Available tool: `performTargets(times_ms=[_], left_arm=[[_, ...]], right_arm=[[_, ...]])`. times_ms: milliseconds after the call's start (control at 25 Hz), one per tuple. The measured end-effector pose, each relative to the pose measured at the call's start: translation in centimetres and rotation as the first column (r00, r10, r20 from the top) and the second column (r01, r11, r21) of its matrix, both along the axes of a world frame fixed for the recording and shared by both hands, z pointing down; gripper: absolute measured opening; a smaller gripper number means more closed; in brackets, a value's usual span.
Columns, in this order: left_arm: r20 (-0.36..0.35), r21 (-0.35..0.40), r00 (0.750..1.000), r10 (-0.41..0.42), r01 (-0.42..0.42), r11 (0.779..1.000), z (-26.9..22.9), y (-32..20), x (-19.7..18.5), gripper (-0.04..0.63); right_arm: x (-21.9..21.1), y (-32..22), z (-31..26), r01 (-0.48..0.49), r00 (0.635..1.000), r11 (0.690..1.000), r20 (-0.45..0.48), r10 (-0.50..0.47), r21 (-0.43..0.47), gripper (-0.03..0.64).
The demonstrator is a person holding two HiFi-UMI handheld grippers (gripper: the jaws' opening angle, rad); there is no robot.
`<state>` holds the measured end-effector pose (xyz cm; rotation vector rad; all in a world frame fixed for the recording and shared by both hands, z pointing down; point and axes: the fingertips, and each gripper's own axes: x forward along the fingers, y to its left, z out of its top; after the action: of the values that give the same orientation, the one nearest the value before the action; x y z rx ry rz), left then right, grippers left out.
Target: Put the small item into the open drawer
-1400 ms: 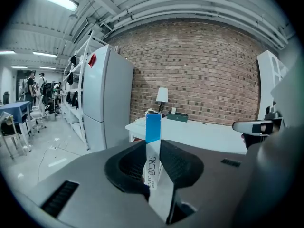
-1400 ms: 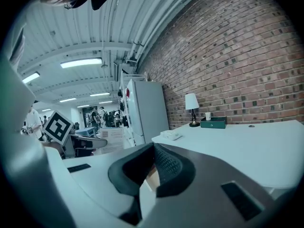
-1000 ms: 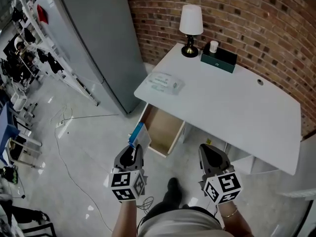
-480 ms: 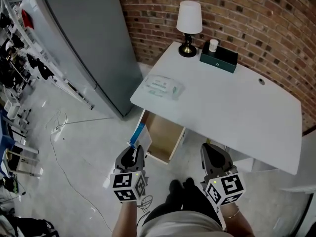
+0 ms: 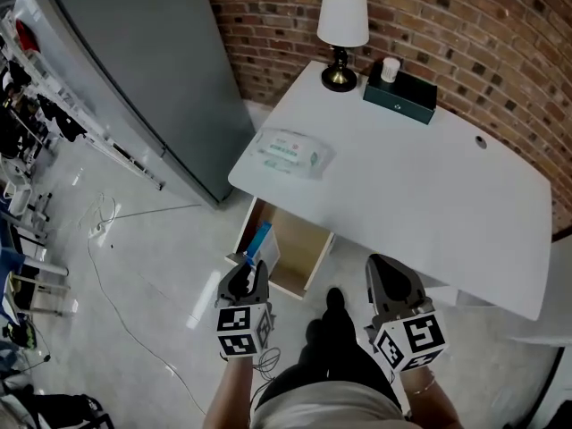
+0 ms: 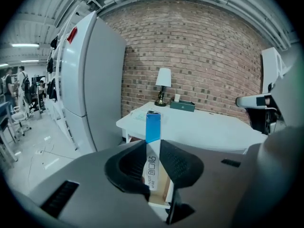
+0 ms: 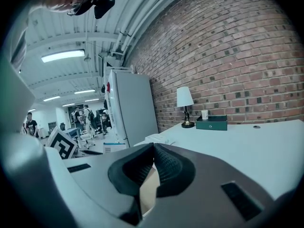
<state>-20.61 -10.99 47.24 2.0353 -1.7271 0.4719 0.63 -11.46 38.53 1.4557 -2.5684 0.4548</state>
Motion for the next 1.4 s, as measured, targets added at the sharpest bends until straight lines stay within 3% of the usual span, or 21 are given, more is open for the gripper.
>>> performTargets(times_ms=[520, 1040, 1400], left_arm=[[0.037, -0.185, 0.998, 0.052, -0.044, 0.982, 9.9, -4.9, 1.8, 0.101], [0.078, -0.352, 0.990, 0.116, -0.081, 0.932, 19.0, -7.8, 4.5, 0.101], [0.120, -0.456, 0.979, 0.167, -0.095, 0.885, 24.4, -8.3, 5.6, 0.101]], right_arm=[[0.9, -5.0, 2.8, -0.015, 1.000, 0.998, -0.007, 0.015, -0.056, 0.008], [1.4, -6.8, 5.3, 0.002, 1.000, 0.996, -0.011, -0.003, -0.088, 0.006], [1.9, -7.1, 7.1, 0.000, 1.000, 0.992, -0.011, -0.002, -0.124, 0.007]])
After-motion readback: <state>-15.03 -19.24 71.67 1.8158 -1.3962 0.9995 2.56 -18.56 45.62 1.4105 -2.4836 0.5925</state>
